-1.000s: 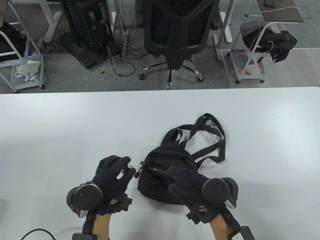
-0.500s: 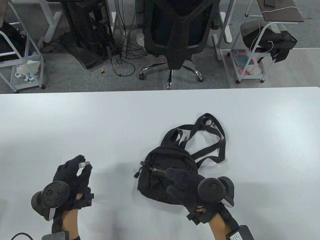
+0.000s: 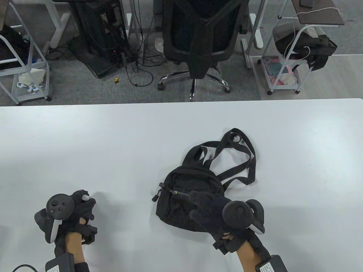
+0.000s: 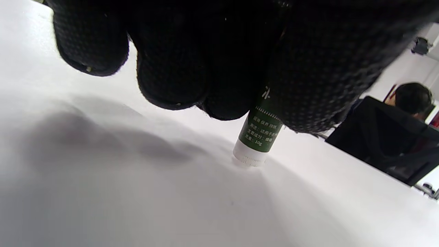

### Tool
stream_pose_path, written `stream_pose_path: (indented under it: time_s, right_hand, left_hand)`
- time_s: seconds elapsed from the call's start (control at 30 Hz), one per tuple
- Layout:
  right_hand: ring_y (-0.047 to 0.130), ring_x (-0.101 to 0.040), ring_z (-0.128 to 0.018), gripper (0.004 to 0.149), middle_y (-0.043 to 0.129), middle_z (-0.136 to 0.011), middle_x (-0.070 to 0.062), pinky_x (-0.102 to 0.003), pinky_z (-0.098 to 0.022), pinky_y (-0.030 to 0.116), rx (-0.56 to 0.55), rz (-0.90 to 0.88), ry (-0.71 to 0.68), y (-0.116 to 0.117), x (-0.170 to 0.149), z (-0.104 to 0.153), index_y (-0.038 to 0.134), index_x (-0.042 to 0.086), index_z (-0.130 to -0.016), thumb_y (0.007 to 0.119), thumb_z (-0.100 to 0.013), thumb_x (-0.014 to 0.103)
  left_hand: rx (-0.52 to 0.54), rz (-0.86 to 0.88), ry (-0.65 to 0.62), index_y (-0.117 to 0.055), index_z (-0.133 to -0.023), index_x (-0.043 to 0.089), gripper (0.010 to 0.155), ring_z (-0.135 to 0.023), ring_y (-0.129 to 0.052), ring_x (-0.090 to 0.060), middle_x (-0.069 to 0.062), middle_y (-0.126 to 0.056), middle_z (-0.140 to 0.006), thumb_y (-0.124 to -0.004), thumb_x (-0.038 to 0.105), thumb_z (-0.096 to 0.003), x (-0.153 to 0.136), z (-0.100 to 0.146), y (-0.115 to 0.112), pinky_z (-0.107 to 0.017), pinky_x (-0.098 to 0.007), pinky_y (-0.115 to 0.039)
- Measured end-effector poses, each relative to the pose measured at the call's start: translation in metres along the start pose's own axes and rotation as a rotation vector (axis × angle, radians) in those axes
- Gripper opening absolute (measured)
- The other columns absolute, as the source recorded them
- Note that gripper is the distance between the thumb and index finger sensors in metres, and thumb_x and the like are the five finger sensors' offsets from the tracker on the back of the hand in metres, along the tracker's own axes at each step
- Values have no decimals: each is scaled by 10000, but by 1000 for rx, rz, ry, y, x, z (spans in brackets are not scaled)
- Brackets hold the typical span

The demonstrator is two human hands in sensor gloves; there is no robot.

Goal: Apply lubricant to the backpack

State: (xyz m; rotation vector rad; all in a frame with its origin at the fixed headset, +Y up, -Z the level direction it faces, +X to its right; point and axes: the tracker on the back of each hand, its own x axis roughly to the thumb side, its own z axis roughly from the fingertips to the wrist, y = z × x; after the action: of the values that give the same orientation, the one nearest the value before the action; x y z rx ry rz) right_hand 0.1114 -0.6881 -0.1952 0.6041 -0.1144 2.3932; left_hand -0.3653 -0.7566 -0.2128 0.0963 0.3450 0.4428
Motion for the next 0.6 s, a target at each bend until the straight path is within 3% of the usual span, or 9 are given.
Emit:
stream_pose_path:
  time_s: [0.23, 0.43, 0.6]
  right_hand:
    - [1026, -261, -738, 615, 884, -922, -30, -557, -598, 779, 6, 13, -9, 1, 2, 1, 769, 289, -981, 819, -454, 602]
    - [1026, -262, -738, 614, 885, -921, -30, -558, -599, 778, 8, 19, -16, 2, 4, 1, 769, 291, -981, 818, -454, 603]
    - [1026, -264, -743, 599, 879, -929, -34, -562, -603, 774, 4, 15, -7, 0, 2, 1, 785, 296, -968, 818, -454, 602]
  left_hand:
    - [-11, -29, -9, -950, -822, 156, 573, -613, -1021, -358, -80, -1004, -756, -1037, 450, -338, 2, 1, -1, -560, -637, -814]
    - [-91, 29, -4, -746, -1018, 93, 839, -753, -934, -443, -173, -814, -964, -1028, 496, -339, 2, 0, 4, -615, -686, -733]
    - [-23, 120, -41, -616, -1084, 74, 952, -840, -834, -527, -239, -640, -1066, -1003, 534, -346, 3, 6, 23, -628, -720, -675]
